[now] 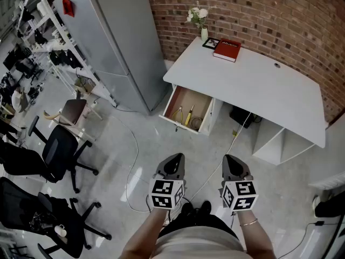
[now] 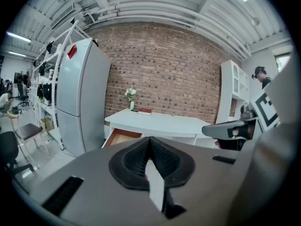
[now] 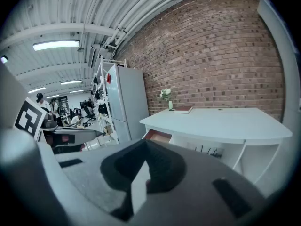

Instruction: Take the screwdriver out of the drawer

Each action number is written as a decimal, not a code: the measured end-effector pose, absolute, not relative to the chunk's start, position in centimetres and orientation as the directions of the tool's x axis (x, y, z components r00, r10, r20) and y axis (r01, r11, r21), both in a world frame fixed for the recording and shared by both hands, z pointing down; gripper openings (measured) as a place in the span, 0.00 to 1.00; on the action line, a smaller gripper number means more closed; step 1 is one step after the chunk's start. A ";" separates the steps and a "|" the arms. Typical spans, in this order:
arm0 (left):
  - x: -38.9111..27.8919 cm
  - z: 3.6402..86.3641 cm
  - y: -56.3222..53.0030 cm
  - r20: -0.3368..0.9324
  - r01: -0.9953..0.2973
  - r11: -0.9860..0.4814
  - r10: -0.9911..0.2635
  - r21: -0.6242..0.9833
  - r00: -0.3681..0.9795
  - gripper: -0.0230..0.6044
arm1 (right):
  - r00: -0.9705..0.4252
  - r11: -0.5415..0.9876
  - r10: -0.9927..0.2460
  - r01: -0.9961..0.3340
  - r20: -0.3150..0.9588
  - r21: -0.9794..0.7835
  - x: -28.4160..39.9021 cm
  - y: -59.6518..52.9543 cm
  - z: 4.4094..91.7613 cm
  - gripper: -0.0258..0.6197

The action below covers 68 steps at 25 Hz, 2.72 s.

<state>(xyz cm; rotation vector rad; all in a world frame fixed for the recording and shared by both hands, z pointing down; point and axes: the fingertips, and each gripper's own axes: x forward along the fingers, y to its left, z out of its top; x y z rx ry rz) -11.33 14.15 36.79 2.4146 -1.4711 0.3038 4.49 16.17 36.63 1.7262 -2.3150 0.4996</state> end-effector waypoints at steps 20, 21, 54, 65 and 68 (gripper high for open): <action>-7.3 36.2 14.0 0.321 -0.913 -0.392 -0.855 0.116 0.408 0.12 | -0.278 0.244 -0.914 -0.958 0.294 -0.149 9.4 16.3 35.8 0.04; -7.2 36.2 14.0 0.323 -0.913 -0.390 -0.855 0.117 0.406 0.14 | -0.281 0.247 -0.914 -0.958 0.293 -0.149 9.5 16.3 35.8 0.04; -10.4 40.9 -1.5 0.418 -0.915 -0.377 -0.815 0.145 0.402 0.28 | -0.257 0.215 -0.901 -0.964 0.348 -0.155 6.8 1.7 38.0 0.04; -12.4 43.4 -8.5 0.453 -0.899 -0.410 -0.779 0.155 0.433 0.26 | -0.199 0.157 -0.898 -0.978 0.393 -0.136 5.0 -4.0 39.0 0.04; -12.5 44.4 -9.4 0.471 -0.898 -0.413 -0.769 0.151 0.432 0.26 | -0.205 0.161 -0.889 -0.977 0.410 -0.141 4.6 -4.7 39.9 0.04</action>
